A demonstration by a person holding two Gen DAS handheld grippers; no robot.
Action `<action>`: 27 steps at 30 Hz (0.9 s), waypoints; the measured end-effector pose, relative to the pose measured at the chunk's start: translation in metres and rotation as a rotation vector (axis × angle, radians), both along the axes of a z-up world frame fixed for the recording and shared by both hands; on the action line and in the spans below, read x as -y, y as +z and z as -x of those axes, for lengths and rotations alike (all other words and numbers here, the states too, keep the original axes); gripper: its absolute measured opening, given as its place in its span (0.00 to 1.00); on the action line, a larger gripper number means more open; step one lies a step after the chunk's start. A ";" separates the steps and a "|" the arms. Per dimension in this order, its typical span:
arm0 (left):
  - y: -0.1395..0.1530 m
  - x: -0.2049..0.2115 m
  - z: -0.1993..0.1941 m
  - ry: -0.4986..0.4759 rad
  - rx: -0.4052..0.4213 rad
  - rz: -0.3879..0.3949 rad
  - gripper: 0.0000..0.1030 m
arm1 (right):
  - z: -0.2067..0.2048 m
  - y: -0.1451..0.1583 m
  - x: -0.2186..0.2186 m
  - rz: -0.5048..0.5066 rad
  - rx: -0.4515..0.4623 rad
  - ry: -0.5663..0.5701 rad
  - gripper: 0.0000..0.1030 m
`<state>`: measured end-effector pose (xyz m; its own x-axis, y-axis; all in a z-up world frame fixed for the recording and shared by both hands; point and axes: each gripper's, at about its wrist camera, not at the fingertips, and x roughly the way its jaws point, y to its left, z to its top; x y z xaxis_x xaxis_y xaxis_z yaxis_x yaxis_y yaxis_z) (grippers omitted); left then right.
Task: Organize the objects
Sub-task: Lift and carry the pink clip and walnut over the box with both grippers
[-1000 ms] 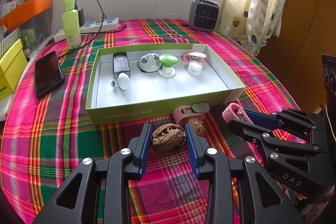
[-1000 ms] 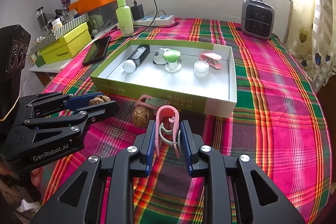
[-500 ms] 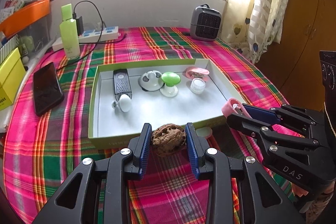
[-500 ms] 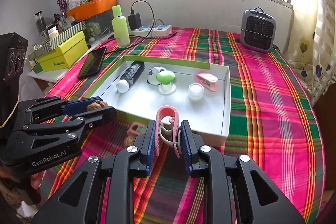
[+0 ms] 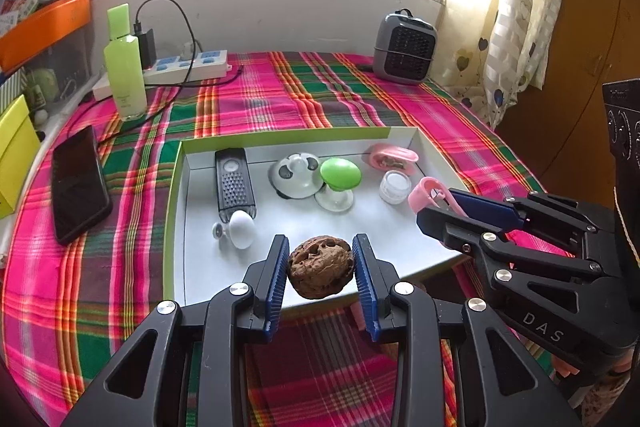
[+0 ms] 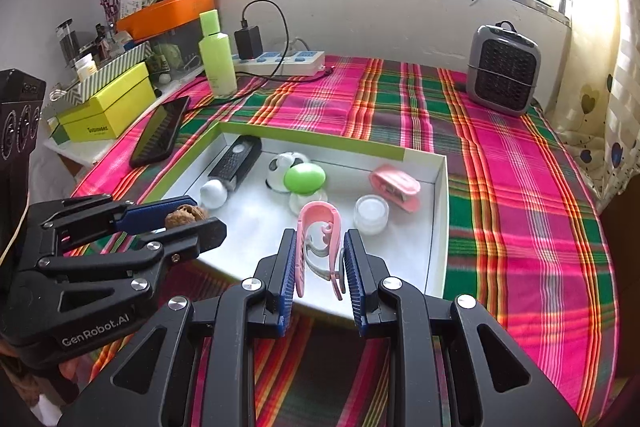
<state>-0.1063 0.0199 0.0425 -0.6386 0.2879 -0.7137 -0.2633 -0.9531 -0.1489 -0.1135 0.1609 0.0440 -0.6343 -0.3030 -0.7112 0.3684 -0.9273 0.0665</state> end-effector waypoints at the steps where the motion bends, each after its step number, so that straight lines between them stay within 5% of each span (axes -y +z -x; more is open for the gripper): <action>1: -0.001 0.000 0.003 0.005 0.004 -0.001 0.30 | 0.004 -0.001 0.000 -0.003 0.006 0.001 0.24; 27: -0.026 -0.009 0.058 0.002 0.082 0.016 0.30 | 0.059 -0.037 0.008 -0.042 0.123 0.037 0.24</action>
<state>-0.1648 0.0287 0.0161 -0.5781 0.2746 -0.7684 -0.2489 -0.9561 -0.1545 -0.1723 0.1534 0.0066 -0.5303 -0.2933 -0.7955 0.3938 -0.9161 0.0752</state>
